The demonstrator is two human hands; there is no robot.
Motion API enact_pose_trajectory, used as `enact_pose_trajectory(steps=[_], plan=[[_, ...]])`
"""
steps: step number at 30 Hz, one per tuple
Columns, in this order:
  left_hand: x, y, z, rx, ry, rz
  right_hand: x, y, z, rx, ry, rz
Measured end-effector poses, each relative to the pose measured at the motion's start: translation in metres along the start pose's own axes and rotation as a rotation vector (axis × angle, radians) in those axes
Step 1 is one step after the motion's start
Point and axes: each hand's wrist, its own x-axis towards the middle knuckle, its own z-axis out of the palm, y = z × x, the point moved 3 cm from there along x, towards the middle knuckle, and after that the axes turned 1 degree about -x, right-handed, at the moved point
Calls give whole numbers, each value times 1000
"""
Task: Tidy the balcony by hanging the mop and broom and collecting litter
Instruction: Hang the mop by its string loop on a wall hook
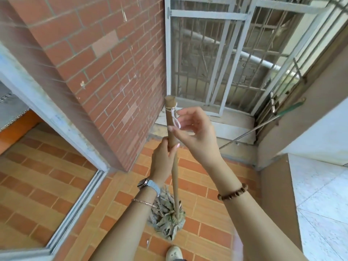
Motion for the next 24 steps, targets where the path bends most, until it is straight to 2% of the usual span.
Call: enact_pose_trajectory(steps=[8,10,12,14,20,24], plan=[[31,14,-40,-32,110,28,50,-31,22,-125,95,-59],[47,29,-48,-43,142,49,72,-29,26,-242,11,-9],[64,46,-54,-81,174,74,96,-24,31,-416,-149,26],[81,63,-60,-95,209,120,116,-19,33,-526,-217,18],[147,108,-79,-16,299,213,184,-20,23,-347,-140,-53],[196,137,-90,-13,380,242,239,-32,14,-204,-147,-136]])
